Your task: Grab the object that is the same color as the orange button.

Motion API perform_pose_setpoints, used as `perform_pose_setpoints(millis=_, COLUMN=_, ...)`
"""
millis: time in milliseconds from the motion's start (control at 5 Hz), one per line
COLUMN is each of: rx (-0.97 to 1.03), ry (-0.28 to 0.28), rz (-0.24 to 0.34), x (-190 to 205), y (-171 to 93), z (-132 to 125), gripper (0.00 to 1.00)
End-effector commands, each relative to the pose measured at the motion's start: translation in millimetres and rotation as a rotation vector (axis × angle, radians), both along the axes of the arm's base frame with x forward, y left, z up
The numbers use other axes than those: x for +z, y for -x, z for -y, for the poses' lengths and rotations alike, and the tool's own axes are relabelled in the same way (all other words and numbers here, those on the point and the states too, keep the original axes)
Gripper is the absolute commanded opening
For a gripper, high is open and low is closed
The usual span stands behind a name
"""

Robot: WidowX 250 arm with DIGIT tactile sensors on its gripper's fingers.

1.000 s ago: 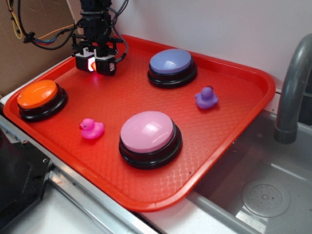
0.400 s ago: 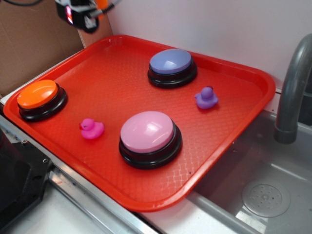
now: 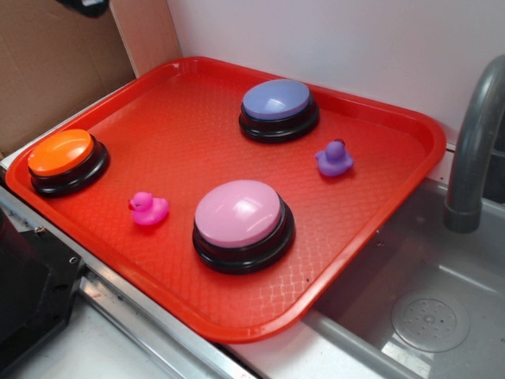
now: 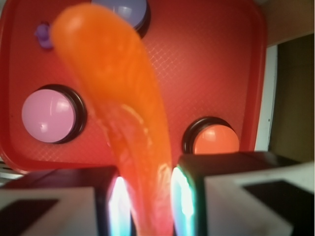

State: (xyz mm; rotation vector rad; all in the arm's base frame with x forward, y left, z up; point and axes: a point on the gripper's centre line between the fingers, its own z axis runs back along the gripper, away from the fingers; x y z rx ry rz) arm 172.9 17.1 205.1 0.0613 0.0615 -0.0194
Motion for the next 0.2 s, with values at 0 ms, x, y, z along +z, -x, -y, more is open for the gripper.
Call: perform_pose_setpoints(millis=0, rx=0.109, ry=0.003, rz=0.028, x=2.8, y=17.8, z=-36.7, gripper=0.00)
